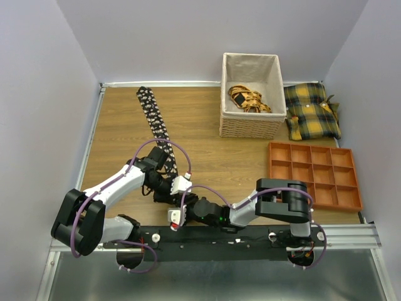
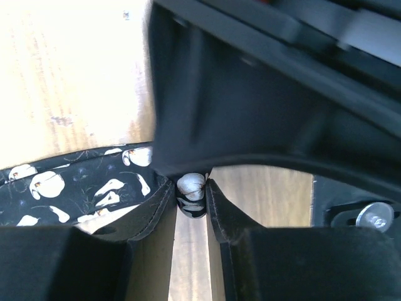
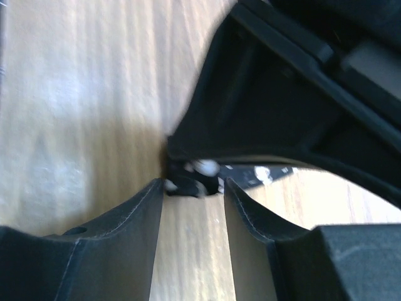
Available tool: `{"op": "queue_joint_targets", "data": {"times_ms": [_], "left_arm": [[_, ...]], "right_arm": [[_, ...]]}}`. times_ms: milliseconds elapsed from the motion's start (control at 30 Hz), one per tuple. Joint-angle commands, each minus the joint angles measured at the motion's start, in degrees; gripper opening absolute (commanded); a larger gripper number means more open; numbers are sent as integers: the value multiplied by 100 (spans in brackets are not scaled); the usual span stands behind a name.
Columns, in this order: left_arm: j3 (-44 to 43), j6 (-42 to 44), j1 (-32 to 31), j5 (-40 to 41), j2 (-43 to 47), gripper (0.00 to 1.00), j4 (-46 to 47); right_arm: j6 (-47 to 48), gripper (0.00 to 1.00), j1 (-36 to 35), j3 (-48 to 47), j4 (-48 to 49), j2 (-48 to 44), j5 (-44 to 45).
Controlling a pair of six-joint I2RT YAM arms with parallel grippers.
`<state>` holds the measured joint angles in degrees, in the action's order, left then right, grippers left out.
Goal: Roll the ties
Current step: Roll the tie at the center of the board.
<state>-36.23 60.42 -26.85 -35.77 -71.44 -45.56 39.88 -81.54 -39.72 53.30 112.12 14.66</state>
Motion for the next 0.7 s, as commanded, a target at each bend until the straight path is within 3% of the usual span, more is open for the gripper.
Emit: {"op": "queue_joint_targets", "data": {"times_ms": [0,400,667], "left_arm": [[-33,40,-22,-308,-10,31,-190],[-16,5,-22,-325,16,31,-137],[-33,-13,-22,-439,34,31,-111]], "right_arm": [[-120,52,112,114,-373,-128,318],[-129,52,112,0,-390,-23,-41],[-454,42,120,-220,-882,56,-393]]}}
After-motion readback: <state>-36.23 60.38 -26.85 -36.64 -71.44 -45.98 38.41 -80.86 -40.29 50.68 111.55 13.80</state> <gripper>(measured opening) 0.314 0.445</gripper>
